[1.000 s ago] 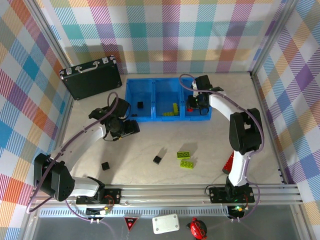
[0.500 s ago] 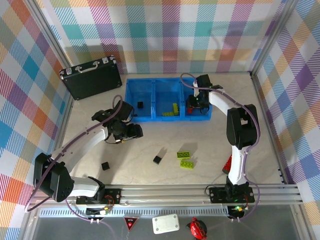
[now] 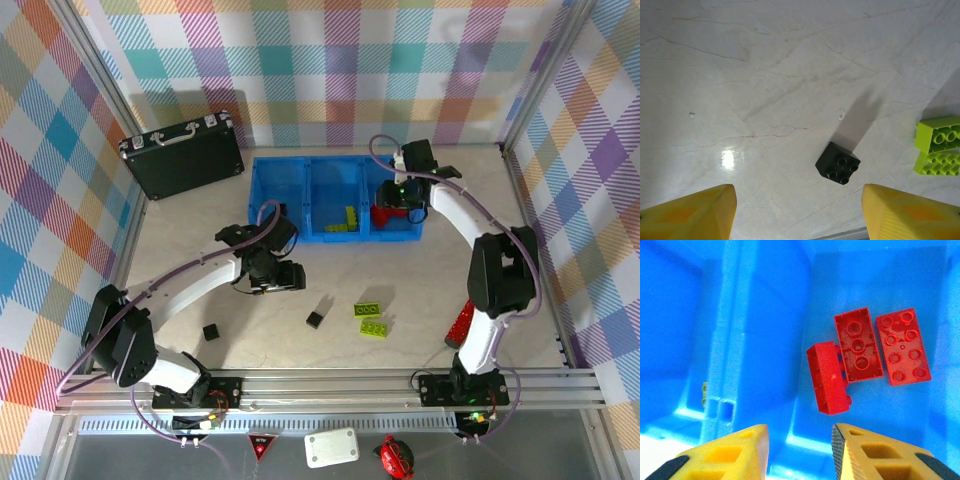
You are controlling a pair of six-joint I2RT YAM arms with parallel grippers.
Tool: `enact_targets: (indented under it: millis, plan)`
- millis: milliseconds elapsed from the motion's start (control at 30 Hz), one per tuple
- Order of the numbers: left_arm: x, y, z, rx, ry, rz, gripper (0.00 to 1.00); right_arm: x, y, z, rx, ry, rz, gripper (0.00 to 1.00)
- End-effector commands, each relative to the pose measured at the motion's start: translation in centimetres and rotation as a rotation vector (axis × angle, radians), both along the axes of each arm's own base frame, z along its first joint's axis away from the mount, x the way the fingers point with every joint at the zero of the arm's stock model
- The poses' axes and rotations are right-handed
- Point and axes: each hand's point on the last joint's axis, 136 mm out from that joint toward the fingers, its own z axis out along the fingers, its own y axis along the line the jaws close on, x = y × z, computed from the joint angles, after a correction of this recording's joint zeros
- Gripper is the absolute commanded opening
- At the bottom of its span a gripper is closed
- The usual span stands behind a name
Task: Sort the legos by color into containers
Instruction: Place the lego in the container, then pick up the lego from the middle-left of the table.
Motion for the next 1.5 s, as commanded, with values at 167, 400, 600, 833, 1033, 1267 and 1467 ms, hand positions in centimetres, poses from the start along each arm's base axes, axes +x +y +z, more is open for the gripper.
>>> enact_targets:
  millis: [167,400,600,833,1033,1267,1467]
  plan:
    - [-0.6,-4.0,-0.8,0.048,-0.004,-0.127,0.65,-3.8,-1.2,3.3,0.024,-0.025,-0.02,0.4]
    - [-2.1,-5.8,-2.7,0.165,0.012,-0.279,0.64,-6.2,-2.4,4.9,0.009,-0.063,-0.045,0.4]
    - [-2.8,-6.2,-4.3,0.252,0.023,-0.377,0.64,-7.8,-3.1,5.6,0.009,-0.076,-0.061,0.4]
    - [-3.6,-6.9,-6.7,0.272,0.06,-0.423,0.63,-9.1,-3.6,6.0,0.008,-0.089,-0.075,0.4]
    - [-4.4,-6.7,-8.5,0.31,0.095,-0.45,0.56,-9.8,-3.9,5.3,0.003,-0.073,-0.075,0.41]
    - [-4.7,-6.0,-9.1,0.336,0.105,-0.444,0.48,-10.3,-3.9,5.3,0.011,-0.066,-0.073,0.4]
    - [-4.3,-5.7,-8.8,0.356,0.09,-0.437,0.43,-10.6,-4.0,5.3,0.004,-0.07,-0.073,0.4]
